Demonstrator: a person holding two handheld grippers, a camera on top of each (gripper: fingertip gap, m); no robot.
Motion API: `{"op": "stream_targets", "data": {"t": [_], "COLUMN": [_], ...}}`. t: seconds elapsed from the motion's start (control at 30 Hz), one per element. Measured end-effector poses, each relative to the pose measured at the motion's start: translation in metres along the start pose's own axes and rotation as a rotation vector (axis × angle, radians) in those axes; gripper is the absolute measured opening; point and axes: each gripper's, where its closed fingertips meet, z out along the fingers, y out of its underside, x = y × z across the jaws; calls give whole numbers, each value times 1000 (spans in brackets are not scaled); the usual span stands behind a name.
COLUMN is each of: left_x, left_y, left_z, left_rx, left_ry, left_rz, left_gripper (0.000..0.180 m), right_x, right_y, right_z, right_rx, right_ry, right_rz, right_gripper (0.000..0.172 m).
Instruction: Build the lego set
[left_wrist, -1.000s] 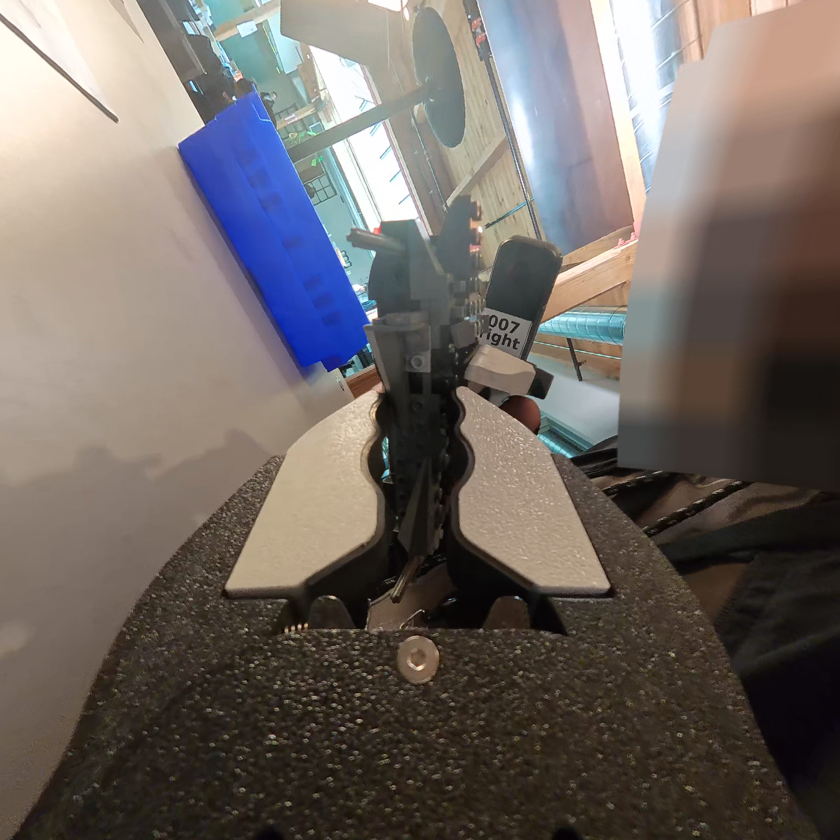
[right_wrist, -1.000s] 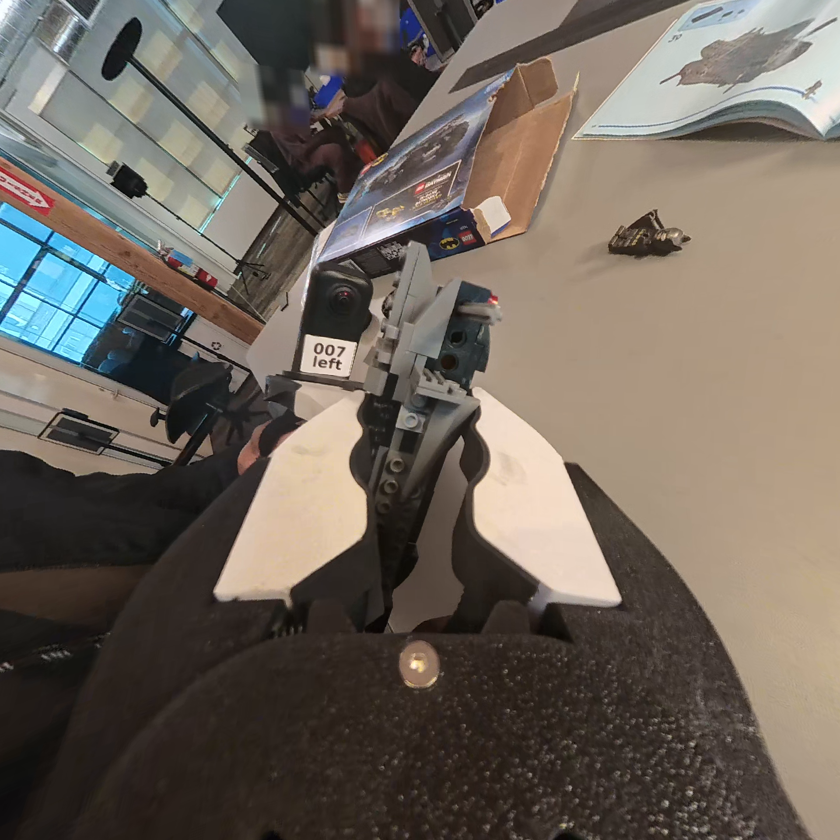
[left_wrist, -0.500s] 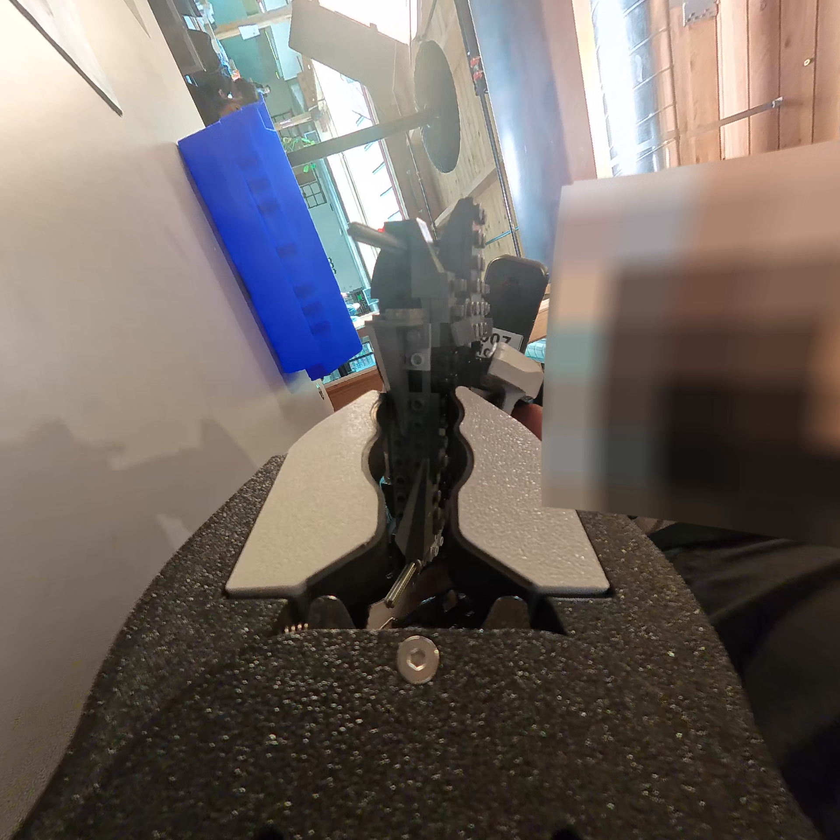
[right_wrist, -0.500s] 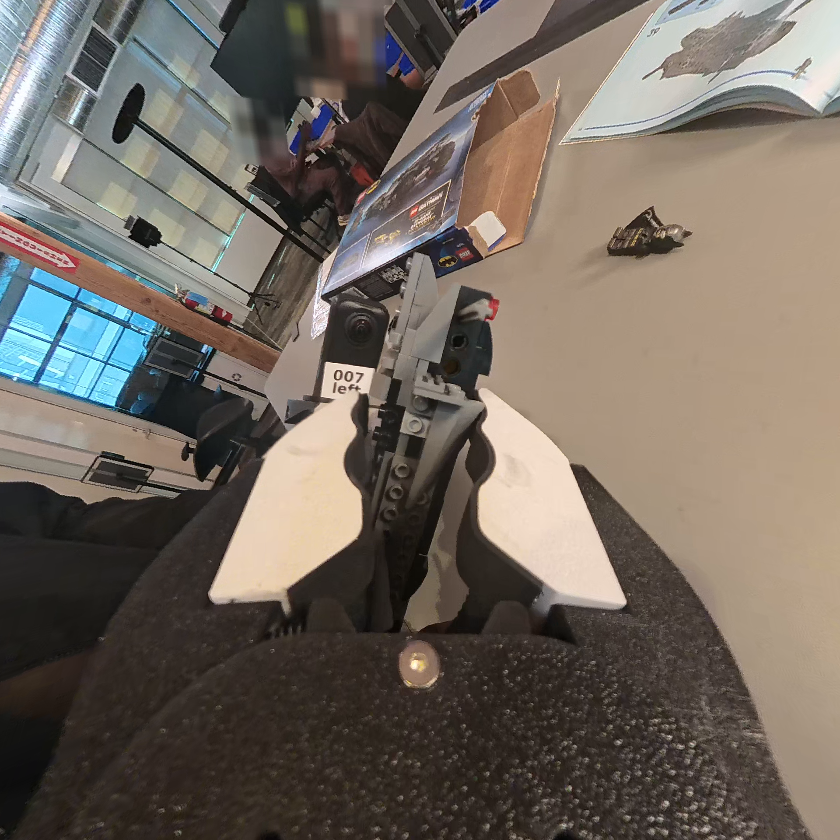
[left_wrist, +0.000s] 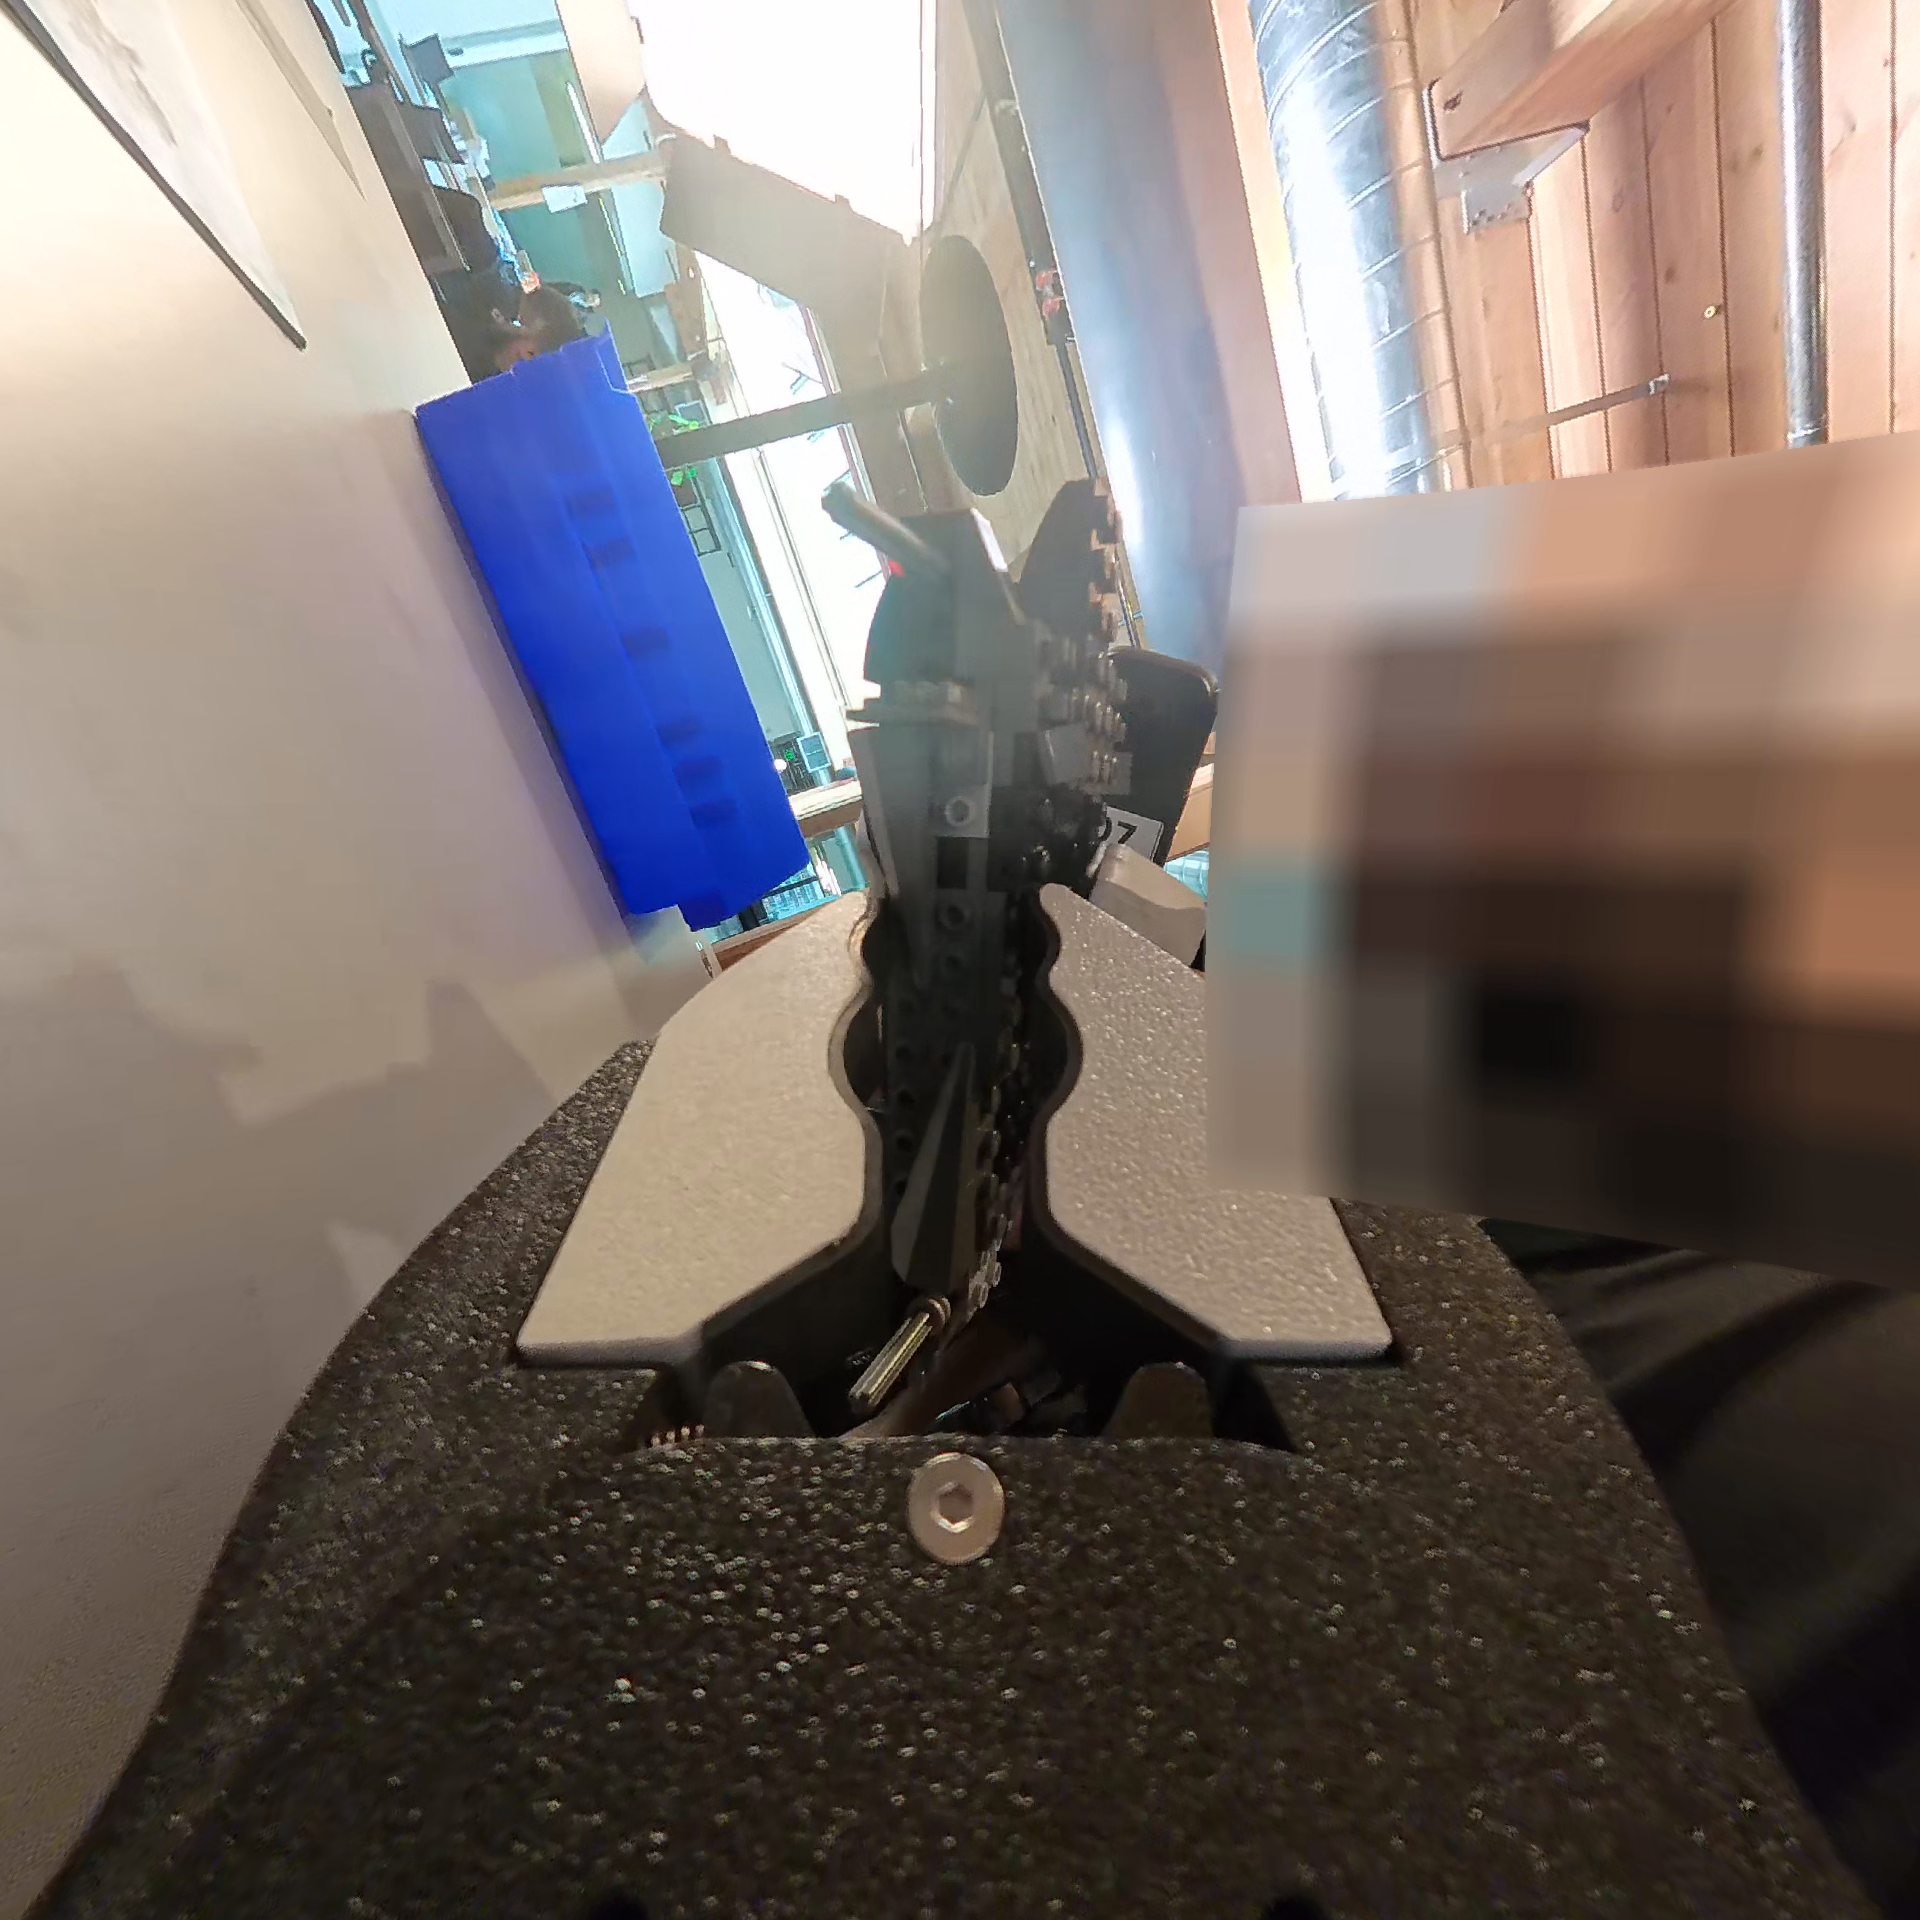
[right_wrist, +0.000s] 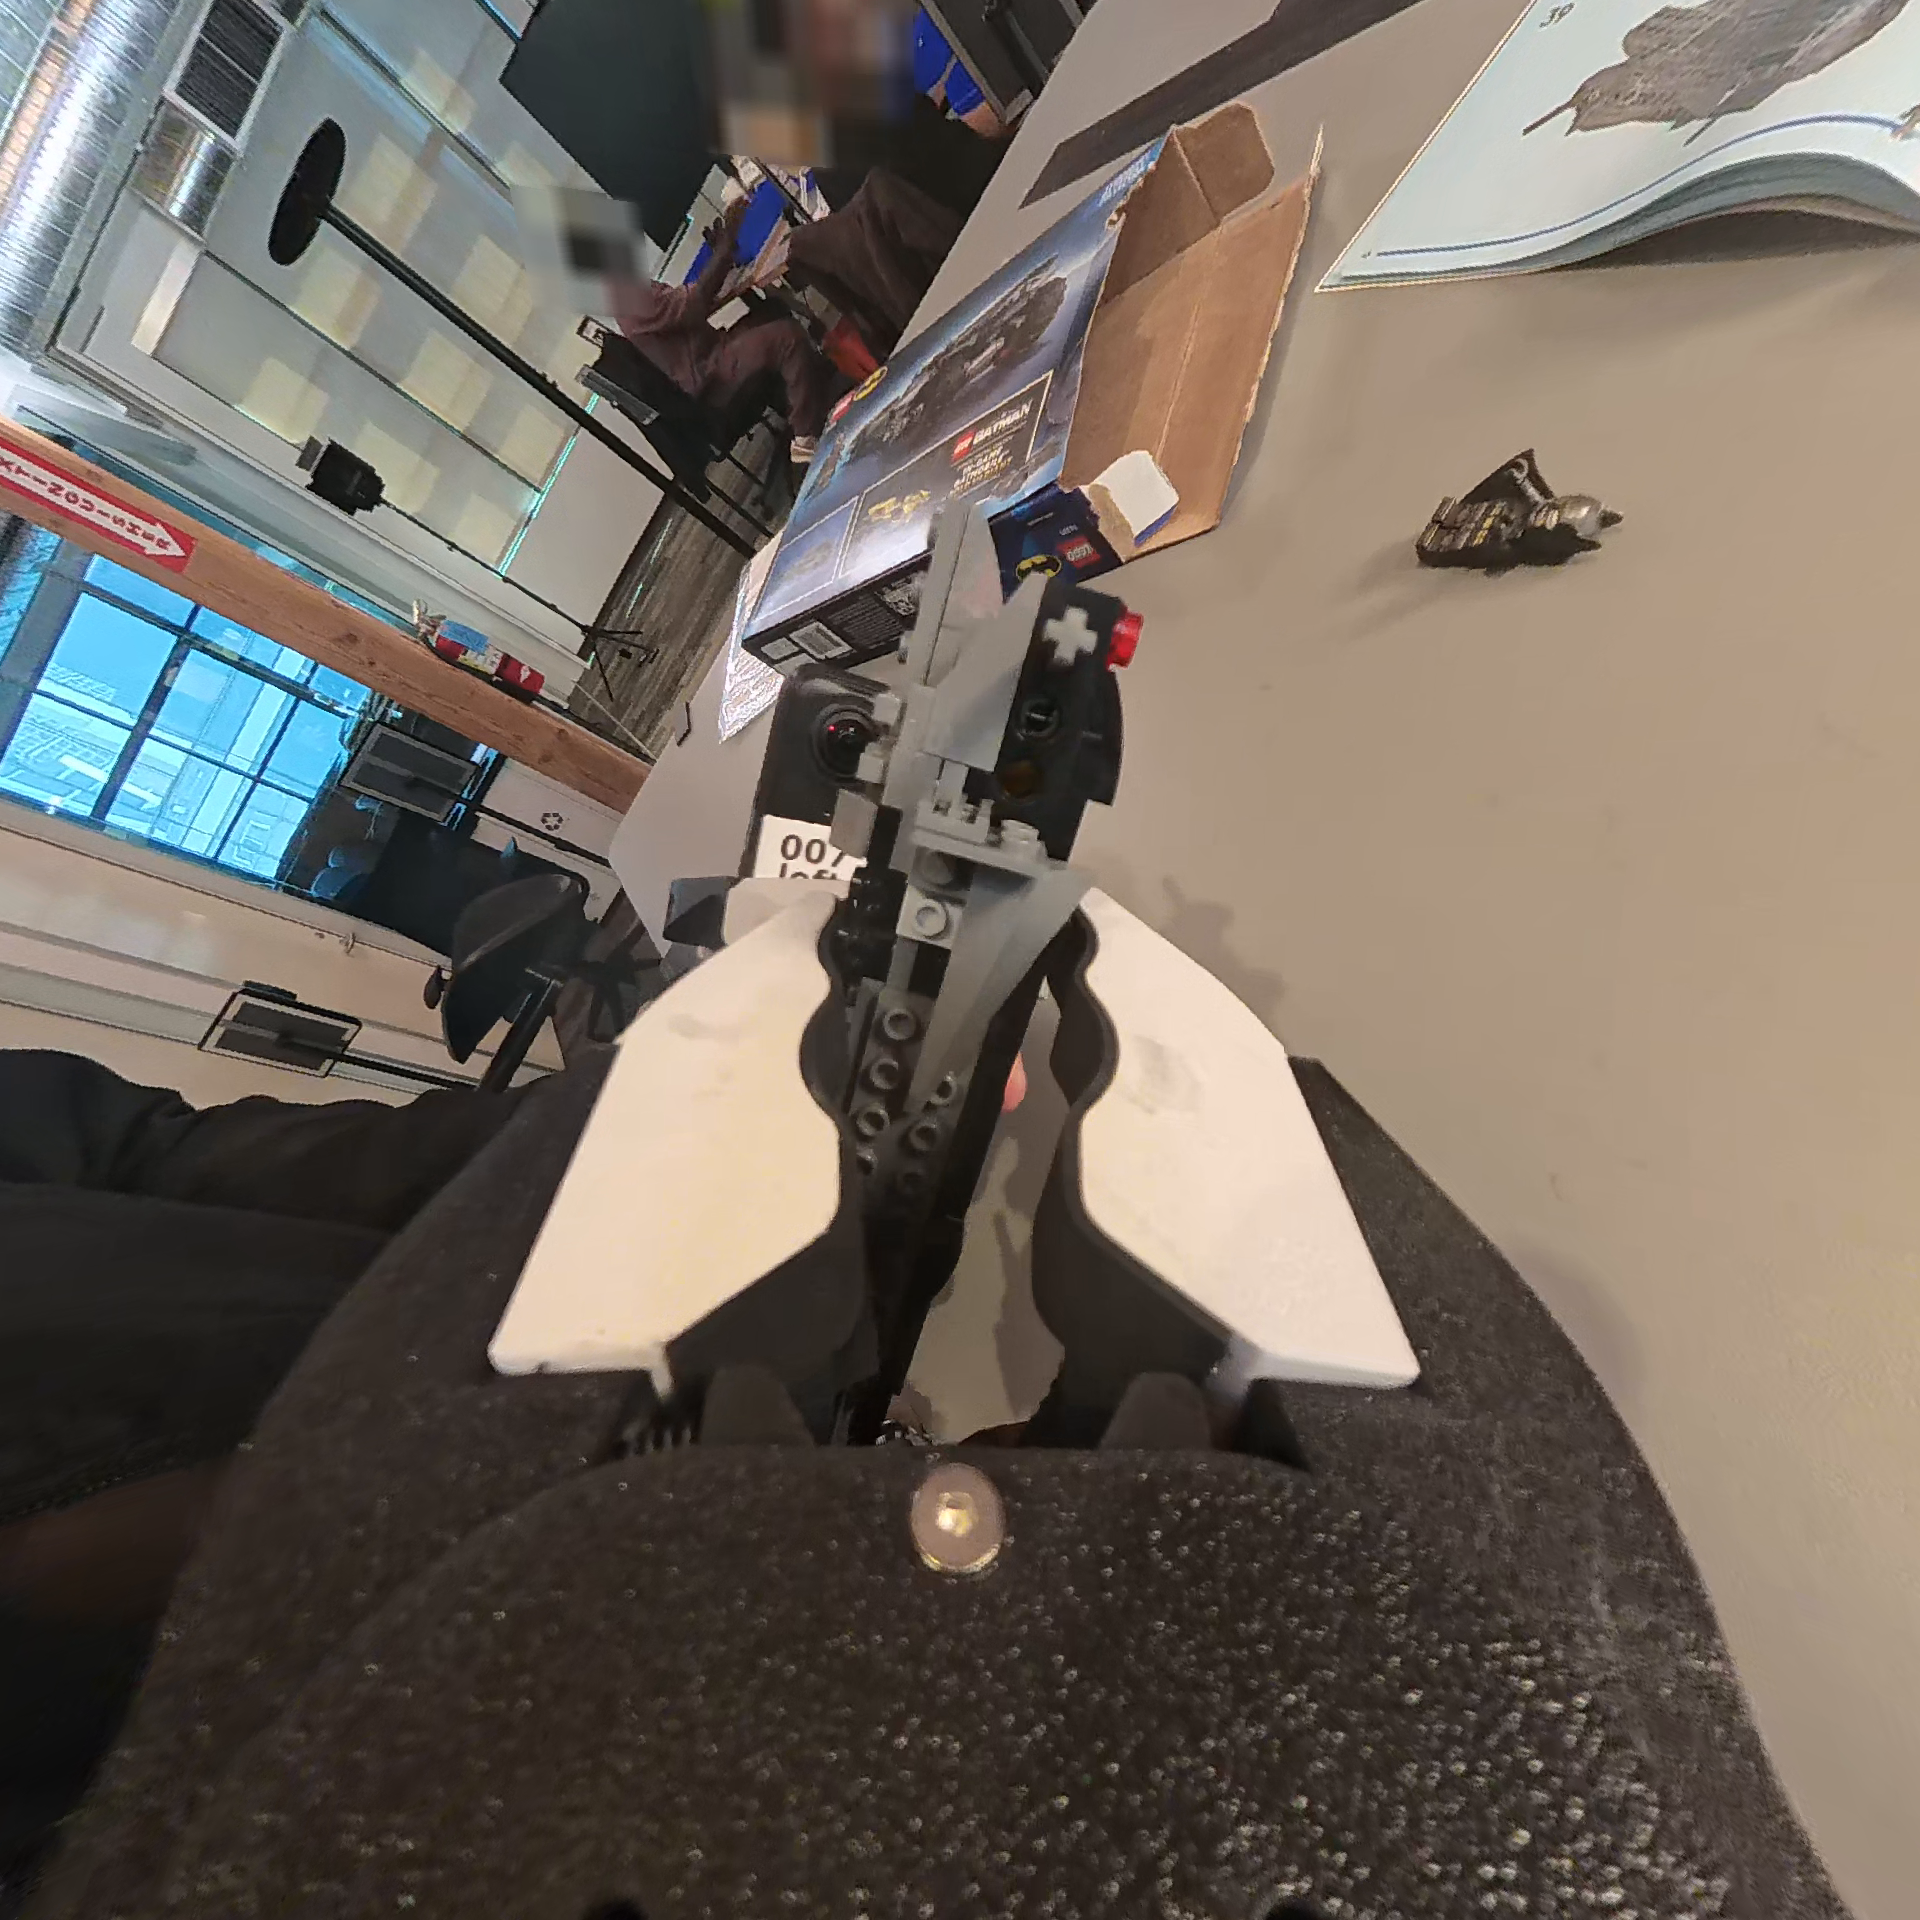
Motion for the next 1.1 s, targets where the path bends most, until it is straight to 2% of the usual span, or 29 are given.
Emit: {"op": "stream_targets", "data": {"t": [0.67, 1.1], "left_x": [-6, -3], "left_y": [-1, 1], "left_z": [1, -1], "left_rx": [-44, -63], "left_ry": [-80, -59], "left_rz": [51, 81], "left_gripper": [25, 24], "right_x": [4, 1], "right_y": [0, 1], "right_z": [0, 1], "right_rx": [33, 31], "right_ry": [-51, -24], "right_rz": [2, -48], "right_gripper": [35, 35]}}
